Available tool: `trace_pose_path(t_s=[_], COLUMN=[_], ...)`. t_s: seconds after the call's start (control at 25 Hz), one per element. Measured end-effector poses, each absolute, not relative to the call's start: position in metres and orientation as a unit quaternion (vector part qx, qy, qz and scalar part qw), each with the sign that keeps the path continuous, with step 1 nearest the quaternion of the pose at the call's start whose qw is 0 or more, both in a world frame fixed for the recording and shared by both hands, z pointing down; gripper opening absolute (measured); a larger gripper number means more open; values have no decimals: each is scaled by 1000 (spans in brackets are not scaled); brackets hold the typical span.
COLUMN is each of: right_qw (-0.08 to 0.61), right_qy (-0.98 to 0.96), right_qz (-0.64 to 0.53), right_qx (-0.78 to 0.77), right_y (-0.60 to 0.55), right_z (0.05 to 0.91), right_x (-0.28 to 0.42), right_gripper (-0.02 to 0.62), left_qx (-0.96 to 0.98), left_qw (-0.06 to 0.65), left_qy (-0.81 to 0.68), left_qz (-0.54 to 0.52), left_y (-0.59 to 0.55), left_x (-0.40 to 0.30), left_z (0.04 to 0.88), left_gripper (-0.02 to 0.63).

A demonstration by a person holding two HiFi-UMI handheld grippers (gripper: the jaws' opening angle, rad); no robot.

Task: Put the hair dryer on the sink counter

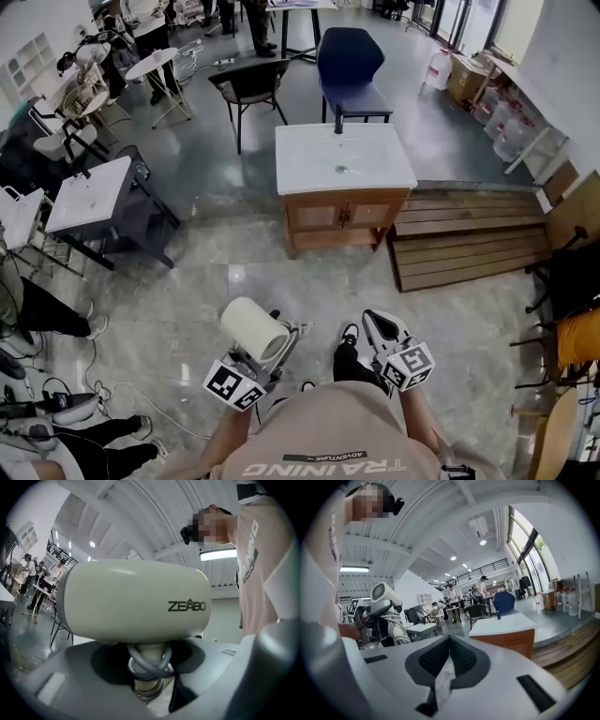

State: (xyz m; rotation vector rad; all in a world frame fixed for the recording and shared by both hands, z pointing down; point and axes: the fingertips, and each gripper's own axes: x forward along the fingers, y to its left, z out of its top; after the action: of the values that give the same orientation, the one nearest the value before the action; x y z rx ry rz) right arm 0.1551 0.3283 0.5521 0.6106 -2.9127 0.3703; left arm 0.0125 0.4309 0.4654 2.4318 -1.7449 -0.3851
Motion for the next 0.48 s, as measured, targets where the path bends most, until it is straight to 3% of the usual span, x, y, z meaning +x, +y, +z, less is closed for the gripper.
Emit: trace_pose_path(t_s=[0.48], right_qw=[53], right_qy=[-979], right_qz=[117], right_qx=[156], right_y=[199], right_z=[550], right_x=[128], right_gripper=[6], left_qx=[782], left_qw=[47], left_qy=[-609], left_qz=[-126], left_y=[313], left_x=[2], left_z=[444], left_gripper=[210])
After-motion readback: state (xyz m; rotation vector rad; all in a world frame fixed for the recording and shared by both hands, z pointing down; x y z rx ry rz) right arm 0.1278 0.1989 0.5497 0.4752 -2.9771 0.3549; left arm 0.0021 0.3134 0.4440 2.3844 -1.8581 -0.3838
